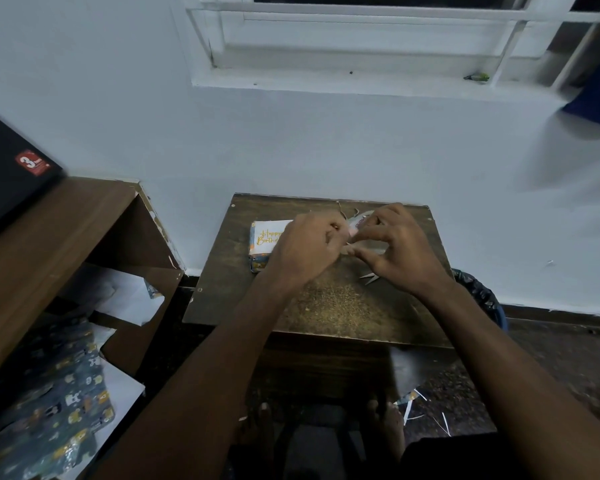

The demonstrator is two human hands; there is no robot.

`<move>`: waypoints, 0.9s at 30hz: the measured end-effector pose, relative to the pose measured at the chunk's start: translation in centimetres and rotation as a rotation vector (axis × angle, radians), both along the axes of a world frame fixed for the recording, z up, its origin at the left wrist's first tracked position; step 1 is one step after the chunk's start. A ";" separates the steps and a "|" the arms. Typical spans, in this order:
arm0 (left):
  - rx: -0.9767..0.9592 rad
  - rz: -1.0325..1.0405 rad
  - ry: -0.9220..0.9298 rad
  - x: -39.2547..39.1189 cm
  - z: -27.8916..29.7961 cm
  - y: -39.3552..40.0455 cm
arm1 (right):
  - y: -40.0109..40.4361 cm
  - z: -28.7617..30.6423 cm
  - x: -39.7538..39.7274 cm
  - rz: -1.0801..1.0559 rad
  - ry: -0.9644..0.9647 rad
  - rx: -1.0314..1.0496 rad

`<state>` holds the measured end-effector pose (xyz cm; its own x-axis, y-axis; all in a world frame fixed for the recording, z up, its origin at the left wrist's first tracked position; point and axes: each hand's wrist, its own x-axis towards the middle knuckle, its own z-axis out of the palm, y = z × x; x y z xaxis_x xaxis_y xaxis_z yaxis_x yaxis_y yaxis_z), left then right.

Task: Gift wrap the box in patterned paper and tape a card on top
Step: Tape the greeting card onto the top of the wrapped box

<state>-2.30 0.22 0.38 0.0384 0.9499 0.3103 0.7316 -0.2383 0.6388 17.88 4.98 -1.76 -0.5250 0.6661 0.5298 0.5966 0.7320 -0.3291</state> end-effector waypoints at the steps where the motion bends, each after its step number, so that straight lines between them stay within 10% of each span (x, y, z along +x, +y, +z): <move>1: -0.013 -0.062 0.050 0.0 0.1 -0.2 | 0.1 0.0 0.1 0.001 0.004 0.003; 27: -0.078 -0.031 0.436 3.4 -0.5 -0.6 | -0.2 1.3 4.7 -0.274 0.089 -0.300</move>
<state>1.10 -0.41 -0.08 0.1788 0.9661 0.1863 0.9298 -0.2278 0.2889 22.54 4.75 -0.48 -0.2679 0.9064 0.3267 0.7155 0.4143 -0.5625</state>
